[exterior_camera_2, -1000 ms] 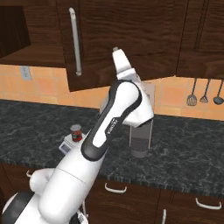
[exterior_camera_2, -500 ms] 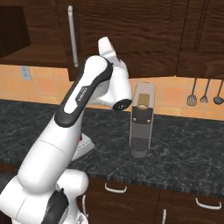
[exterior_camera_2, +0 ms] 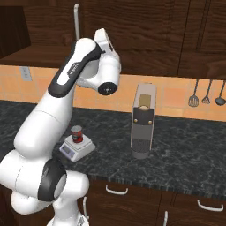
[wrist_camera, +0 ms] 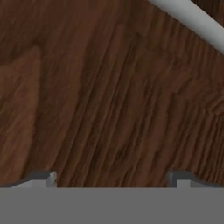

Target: Pick the canned food and place it on the digital scale for weighing, and close the cabinet.

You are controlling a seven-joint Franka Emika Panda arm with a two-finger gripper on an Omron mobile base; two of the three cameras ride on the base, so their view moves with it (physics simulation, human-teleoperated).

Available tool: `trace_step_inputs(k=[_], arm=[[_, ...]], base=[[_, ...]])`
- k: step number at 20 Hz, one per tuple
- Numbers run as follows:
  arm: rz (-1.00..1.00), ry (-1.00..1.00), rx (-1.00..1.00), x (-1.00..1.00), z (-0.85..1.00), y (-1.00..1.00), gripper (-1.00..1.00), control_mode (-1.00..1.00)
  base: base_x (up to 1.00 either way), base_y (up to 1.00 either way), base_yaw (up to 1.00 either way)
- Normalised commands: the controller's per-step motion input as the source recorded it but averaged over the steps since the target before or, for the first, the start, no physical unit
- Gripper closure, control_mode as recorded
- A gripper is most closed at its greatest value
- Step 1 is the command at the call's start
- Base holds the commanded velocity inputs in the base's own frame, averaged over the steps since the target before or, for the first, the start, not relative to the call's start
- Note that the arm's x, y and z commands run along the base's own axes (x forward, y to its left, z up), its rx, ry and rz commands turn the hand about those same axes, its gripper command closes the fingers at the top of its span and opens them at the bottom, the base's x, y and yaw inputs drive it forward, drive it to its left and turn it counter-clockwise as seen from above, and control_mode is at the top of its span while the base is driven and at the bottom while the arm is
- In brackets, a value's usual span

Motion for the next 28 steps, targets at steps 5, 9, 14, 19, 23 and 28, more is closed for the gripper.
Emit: trace_step_inputs(k=[5,9,14,19,23,28], arm=[[-0.07,-0.02,0.00,1.00,-0.37,0.40,-1.00,-1.00],[-0.01,-0.10,0.00,0.09,-0.03,0.23,-1.00,-1.00],[-0.01,0.04,-0.06,-0.97,0.65,-0.21,-1.00,-1.00],[0.05,0.16,-0.16,-0.19,0.21,0.15,-1.00,-1.00],[0.35,0.12,0.12,1.00,-0.51,0.82,-1.00,-1.00],[0.36,0.06,0.05,0.20,-0.57,0.97,-1.00,-1.00]], base=[[0.00,0.00,0.00],[0.00,0.00,0.00],[0.00,0.00,0.00],[0.00,0.00,0.00],[0.00,0.00,0.00],[0.00,0.00,0.00]])
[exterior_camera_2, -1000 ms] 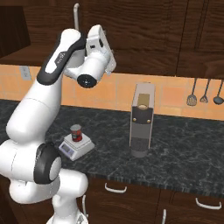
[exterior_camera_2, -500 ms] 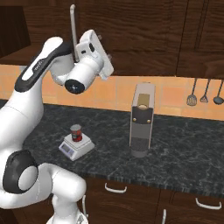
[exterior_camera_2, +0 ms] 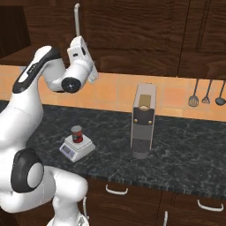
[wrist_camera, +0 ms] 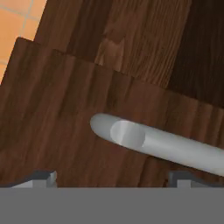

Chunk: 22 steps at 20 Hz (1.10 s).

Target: Pick the canned food and place it on the digital scale for weighing, and close the cabinet.

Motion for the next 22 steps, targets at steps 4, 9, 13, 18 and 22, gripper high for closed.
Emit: trace_step_inputs(k=[4,9,13,18,22], arm=[[0.26,0.22,-0.29,0.52,-1.00,1.00,-1.00,-1.00],[0.26,0.12,-0.38,-0.20,-1.00,0.92,-1.00,-1.00],[0.07,0.51,-0.14,0.16,-0.94,-0.15,-1.00,-1.00],[0.32,0.69,-0.01,1.00,-0.96,0.02,-1.00,-1.00],[0.17,0.53,-0.04,0.73,-0.80,0.35,-1.00,-1.00]], base=[[0.00,0.00,0.00],[0.00,0.00,0.00],[0.00,0.00,0.00],[0.00,0.00,0.00],[0.00,0.00,0.00]])
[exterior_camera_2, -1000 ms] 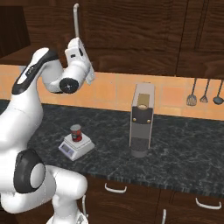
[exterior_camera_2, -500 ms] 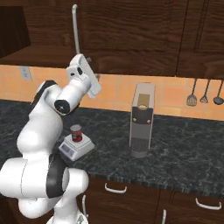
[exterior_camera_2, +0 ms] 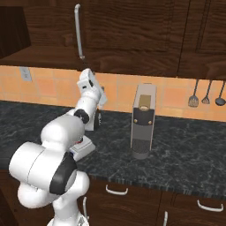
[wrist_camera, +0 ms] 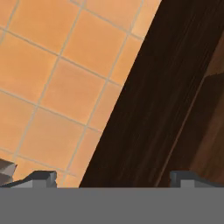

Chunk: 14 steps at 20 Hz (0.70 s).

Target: Pick the canned food and place it on the digital scale for weighing, and close the cabinet.

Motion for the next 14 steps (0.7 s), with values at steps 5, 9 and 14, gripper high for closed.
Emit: trace_step_inputs(k=[5,9,14], arm=[[0.06,-0.15,-0.03,-0.89,-0.08,0.00,-1.00,-1.00],[0.01,-0.31,-0.01,-1.00,0.79,-0.02,-1.00,-1.00],[0.01,-0.32,-0.18,-1.00,0.66,0.66,-1.00,-1.00]], base=[[0.00,0.00,0.00],[0.00,0.00,0.00],[0.00,0.00,0.00]])
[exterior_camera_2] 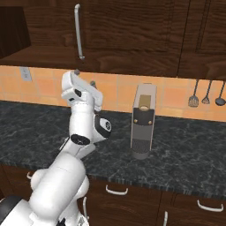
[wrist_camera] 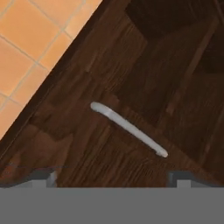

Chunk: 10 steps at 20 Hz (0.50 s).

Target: Pick the canned food and place it on the digital scale for weighing, and close the cabinet.

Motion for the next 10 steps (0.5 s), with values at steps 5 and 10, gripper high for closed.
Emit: trace_step_inputs(k=[5,10], arm=[[0.01,0.00,-0.35,-1.00,0.57,1.00,-1.00,-1.00],[0.00,-0.03,-0.02,-0.38,-0.15,1.00,-1.00,-1.00]], base=[[0.00,0.00,0.00],[0.00,0.00,0.00]])
